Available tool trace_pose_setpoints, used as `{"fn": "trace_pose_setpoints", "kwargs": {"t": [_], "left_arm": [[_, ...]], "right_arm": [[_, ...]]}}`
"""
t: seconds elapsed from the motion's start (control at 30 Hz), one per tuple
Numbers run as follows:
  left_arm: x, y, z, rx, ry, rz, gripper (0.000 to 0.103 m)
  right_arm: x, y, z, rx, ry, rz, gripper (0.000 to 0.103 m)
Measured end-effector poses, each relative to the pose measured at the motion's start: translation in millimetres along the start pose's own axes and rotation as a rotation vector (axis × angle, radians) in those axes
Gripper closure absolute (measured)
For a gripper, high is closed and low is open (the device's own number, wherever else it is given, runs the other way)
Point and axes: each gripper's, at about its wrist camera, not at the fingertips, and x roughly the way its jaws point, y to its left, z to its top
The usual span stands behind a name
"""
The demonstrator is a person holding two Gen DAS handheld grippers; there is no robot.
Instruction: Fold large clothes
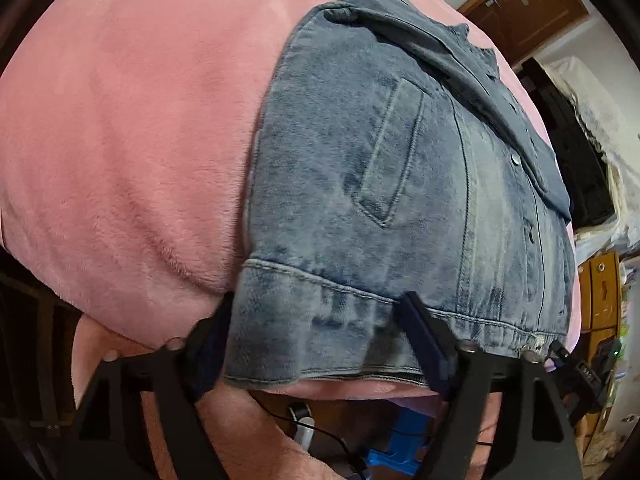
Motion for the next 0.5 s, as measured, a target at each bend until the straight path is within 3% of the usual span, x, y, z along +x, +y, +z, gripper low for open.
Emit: {"fn": "trace_pose_setpoints", "kwargs": {"t": [0.07,0.1,0.17,0.3,0.33,0.4,0.5], "left_arm": [[-2,-5,2,0.009,0.018,0.020,0.050],[-4,-8,2,0.013,0.024,0.027,0.052],[-9,-17,4,0.032,0.035,0.101,0.070],[-13,-29,11,0.033,0.068,0.139,0.082],[-17,-32,13,0.016,0.072,0.098,0.091],[-25,-36,17,-0.005,0.074,0.087,0.092],[-43,-38,23,-0.057,0.064,-0.020,0.094]], "right_arm": [[-2,3,-1,-0.024,-0.002,-0.014,0.064],[-4,7,-2,-0.053,-0.007,-0.033,0.068],[-9,13,-4,-0.098,-0.017,-0.061,0.076],[-24,25,-3,-0.154,-0.054,-0.063,0.091],[-30,29,-2,-0.163,-0.070,-0.046,0.093],[-44,38,4,-0.175,-0.103,-0.018,0.093],[-65,51,17,-0.184,-0.158,0.038,0.094]]}}
